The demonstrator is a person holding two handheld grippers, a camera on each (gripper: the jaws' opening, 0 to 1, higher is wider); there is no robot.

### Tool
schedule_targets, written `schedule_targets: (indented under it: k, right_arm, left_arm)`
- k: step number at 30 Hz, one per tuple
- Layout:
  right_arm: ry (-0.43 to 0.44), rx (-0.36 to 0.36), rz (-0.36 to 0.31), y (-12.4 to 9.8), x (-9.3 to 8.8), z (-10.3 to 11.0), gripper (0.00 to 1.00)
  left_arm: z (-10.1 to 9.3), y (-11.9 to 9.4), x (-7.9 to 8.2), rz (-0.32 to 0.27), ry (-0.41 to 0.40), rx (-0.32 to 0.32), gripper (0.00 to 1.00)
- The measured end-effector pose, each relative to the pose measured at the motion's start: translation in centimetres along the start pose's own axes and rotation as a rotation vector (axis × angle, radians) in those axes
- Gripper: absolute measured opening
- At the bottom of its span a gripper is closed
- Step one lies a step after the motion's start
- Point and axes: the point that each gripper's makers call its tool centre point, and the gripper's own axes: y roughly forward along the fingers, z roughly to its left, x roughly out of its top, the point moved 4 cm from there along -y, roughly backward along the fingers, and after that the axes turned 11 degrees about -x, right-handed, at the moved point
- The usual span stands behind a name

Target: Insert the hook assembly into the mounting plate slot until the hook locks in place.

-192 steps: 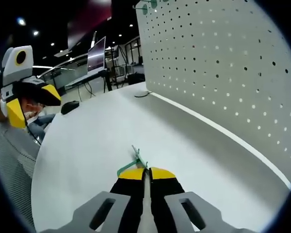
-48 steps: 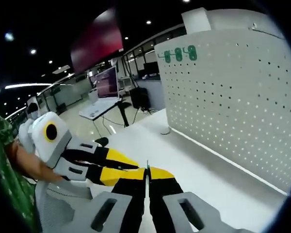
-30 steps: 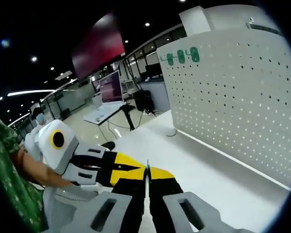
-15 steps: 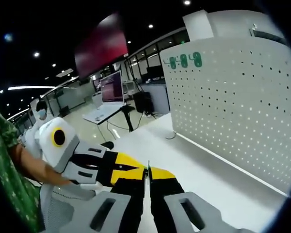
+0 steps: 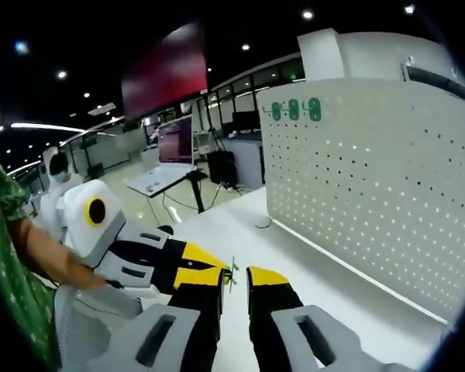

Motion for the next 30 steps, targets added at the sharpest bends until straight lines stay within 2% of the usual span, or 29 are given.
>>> schedule_targets:
  k: [11, 23, 30]
  right_arm:
    - [0.015, -0.083, -0.042, -2.0, -0.1, -1.3, 0.2]
    - [0.015, -0.143, -0.076, -4.2, -0.4, -2.3, 0.26]
    - [0.047, -0.192, -0.128, -5.7, 0.8, -3.7, 0.32]
  left_arm:
    - [-0.6, 0.2, 0.3, -0.013, -0.005, -0.022, 0.04]
    - [-0.2, -0.6, 0.5, -0.016, -0.021, 0.016, 0.04]
    - [-0.2, -0.5, 2.2, -0.027, -0.033, 0.032, 0.04]
